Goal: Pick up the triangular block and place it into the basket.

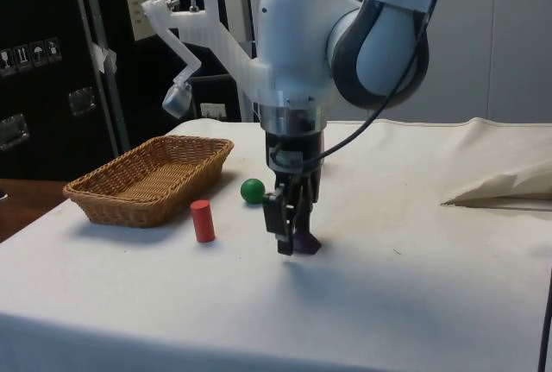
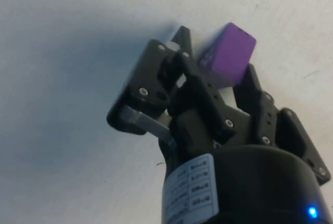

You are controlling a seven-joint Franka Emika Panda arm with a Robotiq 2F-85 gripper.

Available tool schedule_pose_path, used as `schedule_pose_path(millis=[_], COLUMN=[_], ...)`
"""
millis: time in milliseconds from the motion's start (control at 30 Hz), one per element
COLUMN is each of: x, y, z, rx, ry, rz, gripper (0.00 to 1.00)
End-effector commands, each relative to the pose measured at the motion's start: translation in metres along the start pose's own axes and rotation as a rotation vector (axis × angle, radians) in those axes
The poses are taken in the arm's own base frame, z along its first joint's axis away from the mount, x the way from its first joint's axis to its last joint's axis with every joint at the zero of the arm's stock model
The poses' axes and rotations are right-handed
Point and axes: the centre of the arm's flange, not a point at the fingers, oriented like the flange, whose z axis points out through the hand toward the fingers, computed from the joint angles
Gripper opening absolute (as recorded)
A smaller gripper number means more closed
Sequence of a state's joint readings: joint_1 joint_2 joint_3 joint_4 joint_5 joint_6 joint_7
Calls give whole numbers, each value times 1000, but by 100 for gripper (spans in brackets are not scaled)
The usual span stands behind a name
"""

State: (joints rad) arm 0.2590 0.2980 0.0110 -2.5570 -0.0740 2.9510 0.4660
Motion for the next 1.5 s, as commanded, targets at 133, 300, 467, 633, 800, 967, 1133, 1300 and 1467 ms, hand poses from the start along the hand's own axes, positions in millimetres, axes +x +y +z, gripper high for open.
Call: schedule_pose_path(millis=[133,300,467,633,800,967,1133,1300,1467], x=[2,0,2,5,7,9,14,19,27], y=[2,0,1,-1,-2,-2,-2,0,4], z=[0,0,-5,-15,-41,-53,-75,-91,-105], rx=[-4,0,-4,1,-5,-7,-7,-10,-9], ry=[16,1,7,9,7,11,16,21,30], rz=[3,1,1,-1,-12,-17,-32,-45,-58], gripper=[38,33,33,33,33,33,33,33,33])
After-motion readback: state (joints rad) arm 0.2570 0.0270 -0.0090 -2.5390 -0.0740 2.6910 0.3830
